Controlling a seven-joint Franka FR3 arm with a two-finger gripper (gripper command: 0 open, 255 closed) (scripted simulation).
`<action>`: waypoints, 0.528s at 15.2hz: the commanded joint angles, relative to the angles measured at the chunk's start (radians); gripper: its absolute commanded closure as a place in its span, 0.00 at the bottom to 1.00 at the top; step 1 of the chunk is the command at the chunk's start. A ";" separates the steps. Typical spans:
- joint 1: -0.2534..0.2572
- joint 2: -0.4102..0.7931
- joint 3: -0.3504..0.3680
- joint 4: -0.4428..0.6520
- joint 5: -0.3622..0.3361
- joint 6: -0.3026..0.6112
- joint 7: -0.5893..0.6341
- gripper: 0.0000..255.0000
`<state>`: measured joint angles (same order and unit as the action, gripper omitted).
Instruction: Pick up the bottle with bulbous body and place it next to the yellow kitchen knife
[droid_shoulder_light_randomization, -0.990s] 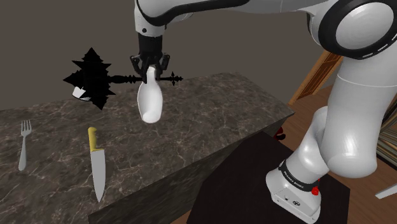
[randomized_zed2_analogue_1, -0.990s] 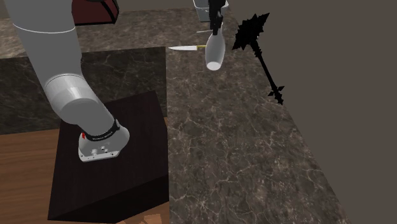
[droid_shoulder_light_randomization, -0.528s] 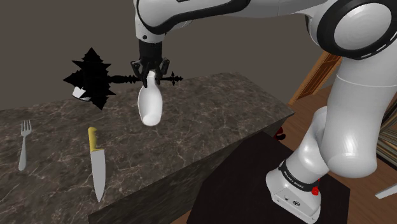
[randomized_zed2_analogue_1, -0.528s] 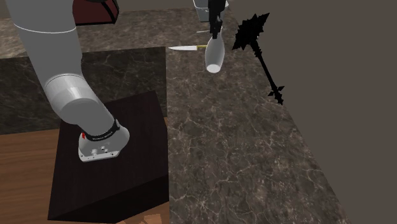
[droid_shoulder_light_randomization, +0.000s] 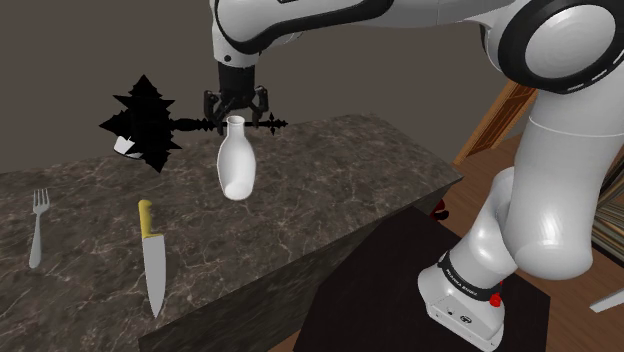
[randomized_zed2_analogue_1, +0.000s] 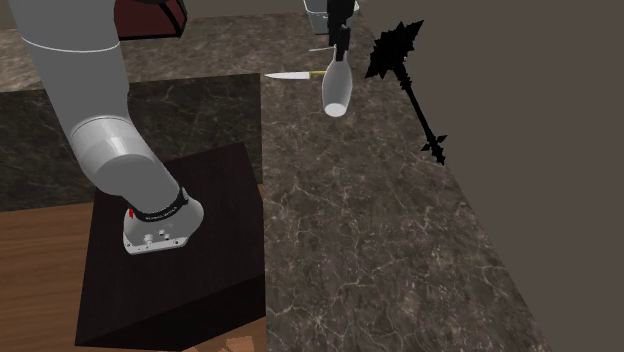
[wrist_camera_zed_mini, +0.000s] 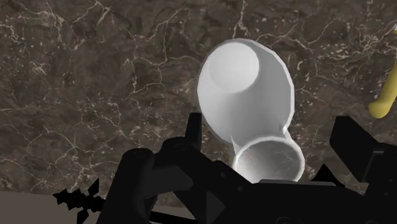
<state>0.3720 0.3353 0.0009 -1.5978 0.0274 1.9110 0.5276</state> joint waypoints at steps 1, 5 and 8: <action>0.000 0.000 0.000 0.000 0.000 0.000 0.000 0.00; -0.002 -0.012 -0.001 0.111 -0.001 -0.123 0.001 0.00; -0.002 -0.012 -0.001 0.111 -0.001 -0.123 0.001 0.00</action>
<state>0.3708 0.3236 0.0004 -1.4896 0.0267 1.7920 0.5292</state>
